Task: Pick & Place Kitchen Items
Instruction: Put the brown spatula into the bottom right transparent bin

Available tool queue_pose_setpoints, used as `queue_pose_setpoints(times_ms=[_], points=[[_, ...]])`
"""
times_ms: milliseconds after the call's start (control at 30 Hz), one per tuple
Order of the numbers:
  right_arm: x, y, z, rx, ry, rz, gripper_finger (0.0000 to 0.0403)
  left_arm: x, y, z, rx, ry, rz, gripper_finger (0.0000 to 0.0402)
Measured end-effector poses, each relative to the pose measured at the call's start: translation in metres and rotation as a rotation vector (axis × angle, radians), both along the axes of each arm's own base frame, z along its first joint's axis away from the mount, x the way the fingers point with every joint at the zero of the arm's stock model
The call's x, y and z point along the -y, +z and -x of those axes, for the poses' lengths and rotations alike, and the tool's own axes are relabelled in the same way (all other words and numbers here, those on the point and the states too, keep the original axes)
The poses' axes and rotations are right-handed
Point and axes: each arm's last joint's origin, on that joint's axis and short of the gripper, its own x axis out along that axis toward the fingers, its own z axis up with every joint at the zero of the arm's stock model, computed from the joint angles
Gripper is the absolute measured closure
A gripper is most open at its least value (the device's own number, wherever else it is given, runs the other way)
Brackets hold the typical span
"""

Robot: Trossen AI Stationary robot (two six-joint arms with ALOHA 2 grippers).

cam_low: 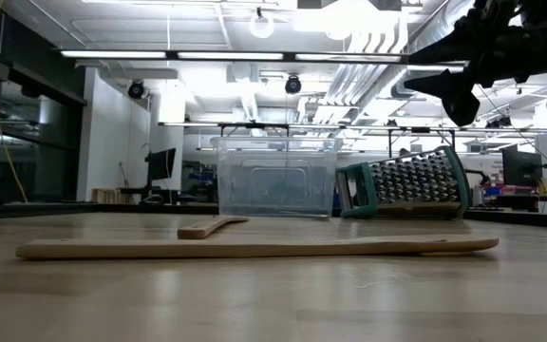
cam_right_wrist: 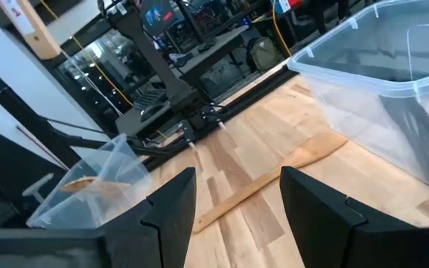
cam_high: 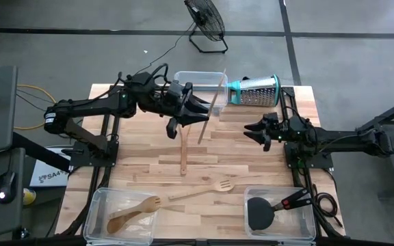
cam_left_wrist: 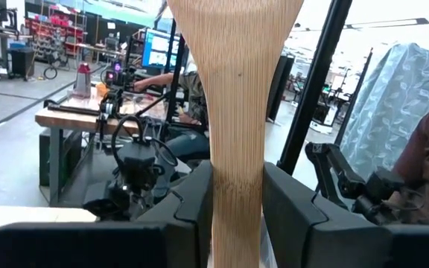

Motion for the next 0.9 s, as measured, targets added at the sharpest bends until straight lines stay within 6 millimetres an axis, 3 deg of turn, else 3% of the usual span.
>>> queue_pose_setpoints(times_ms=[167,333,433,567,900], points=[[0.0,0.0,0.0,0.004,0.017,-0.012,0.0215,0.0,0.0,0.0,0.005,-0.009,-0.002,0.0311],[-0.004,0.007,-0.001,0.068,0.153,0.003,0.0215,0.001,0.003,0.001,0.037,-0.034,-0.013,0.0311],[-0.008,0.019,0.0,0.192,0.25,0.077,0.0215,0.001,0.006,0.001,0.063,-0.041,-0.027,0.0311],[-0.008,0.036,0.0,0.298,0.205,0.112,0.0215,0.001,0.006,0.001,0.074,-0.039,-0.042,0.0311],[-0.017,0.101,-0.031,0.307,0.169,0.405,0.0215,0.001,0.006,0.001,0.082,-0.034,-0.069,0.0311]])
